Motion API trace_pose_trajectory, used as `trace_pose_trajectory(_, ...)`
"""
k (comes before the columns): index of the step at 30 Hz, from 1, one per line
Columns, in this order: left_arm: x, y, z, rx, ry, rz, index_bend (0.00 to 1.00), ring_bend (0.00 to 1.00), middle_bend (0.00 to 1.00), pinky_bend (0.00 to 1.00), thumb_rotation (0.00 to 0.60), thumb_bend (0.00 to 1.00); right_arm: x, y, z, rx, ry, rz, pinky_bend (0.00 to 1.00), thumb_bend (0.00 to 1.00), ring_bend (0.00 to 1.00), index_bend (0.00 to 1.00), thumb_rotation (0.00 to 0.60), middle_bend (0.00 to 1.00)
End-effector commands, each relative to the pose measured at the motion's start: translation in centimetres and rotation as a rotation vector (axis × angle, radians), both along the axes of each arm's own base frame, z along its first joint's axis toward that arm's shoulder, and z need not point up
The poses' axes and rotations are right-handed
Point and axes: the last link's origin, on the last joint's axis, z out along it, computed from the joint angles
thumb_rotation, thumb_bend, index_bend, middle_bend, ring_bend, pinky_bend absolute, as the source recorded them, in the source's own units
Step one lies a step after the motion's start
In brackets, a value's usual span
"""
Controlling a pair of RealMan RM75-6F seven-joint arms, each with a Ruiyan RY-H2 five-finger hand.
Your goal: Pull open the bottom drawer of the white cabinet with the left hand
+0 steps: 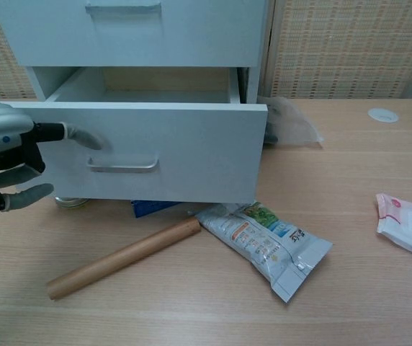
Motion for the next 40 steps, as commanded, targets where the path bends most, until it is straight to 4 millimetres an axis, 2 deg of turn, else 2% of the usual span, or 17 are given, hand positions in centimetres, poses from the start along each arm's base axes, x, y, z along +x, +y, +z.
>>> trace_pose_trajectory(1,-0.4,-1.0,1.1,0.031,-0.055,-0.003,0.15,0.78,0.8,0.99,0.6,0.46,-0.1,0.0,0.2,-0.01,0.001,-0.002,0.24,0.25,0.18,0.16,0.6,0.2)
trace_pose_trajectory(5,-1.8,-2.0,2.6,0.078,-0.076,0.04,0.17,0.71,0.74,0.97,0.6,0.46,-0.3,0.1,0.6,-0.024,0.002,-0.012,0.24,0.25,0.18,0.16,0.6,0.2)
trace_pose_trajectory(9,-4.3,-3.4,4.4,0.16,-0.098,0.149,0.2,0.67,0.71,0.95,0.6,0.46,-0.8,0.1,0.8,-0.032,0.002,-0.028,0.24,0.25,0.18,0.16,0.6,0.2)
trace_pose_trajectory(12,-6.4,-4.4,5.6,0.24,-0.105,0.251,0.21,0.62,0.68,0.85,0.6,0.46,-1.1,0.2,0.8,-0.035,-0.001,-0.04,0.24,0.25,0.18,0.16,0.6,0.21)
trace_pose_trajectory(16,-8.9,-5.4,6.5,0.365,-0.09,0.362,0.22,0.51,0.56,0.63,0.6,0.45,-1.3,0.1,0.6,-0.024,0.0,-0.047,0.24,0.25,0.18,0.16,0.6,0.21)
trace_pose_trajectory(18,-10.2,-6.1,6.9,0.426,-0.074,0.419,0.21,0.4,0.45,0.46,0.6,0.42,-1.4,0.0,0.4,-0.015,0.002,-0.046,0.24,0.25,0.18,0.16,0.6,0.21)
trace_pose_trajectory(20,-11.0,-6.8,6.9,0.476,-0.064,0.458,0.19,0.3,0.34,0.32,0.6,0.37,-1.4,-0.1,0.3,-0.007,-0.002,-0.043,0.24,0.25,0.18,0.16,0.6,0.21)
trace_pose_trajectory(23,-11.4,-7.4,6.8,0.506,-0.062,0.482,0.15,0.2,0.23,0.21,0.6,0.33,-1.4,-0.1,0.2,-0.001,-0.001,-0.041,0.23,0.25,0.18,0.16,0.6,0.21)
trace_pose_trajectory(26,-11.7,-8.5,6.7,0.54,-0.065,0.498,0.13,0.15,0.18,0.17,0.6,0.32,-1.5,-0.2,0.0,0.001,0.0,-0.045,0.2,0.25,0.18,0.16,0.6,0.21)
trace_pose_trajectory(30,-11.8,-9.0,6.3,0.549,-0.066,0.5,0.13,0.14,0.17,0.16,0.6,0.32,-1.5,-0.2,-0.1,-0.003,0.0,-0.046,0.2,0.25,0.18,0.16,0.6,0.21)
trace_pose_trajectory(40,-11.5,-7.9,5.7,0.525,-0.036,0.471,0.13,0.14,0.17,0.16,0.6,0.32,-1.9,0.1,0.3,-0.054,0.073,-0.048,0.2,0.25,0.18,0.16,0.6,0.22)
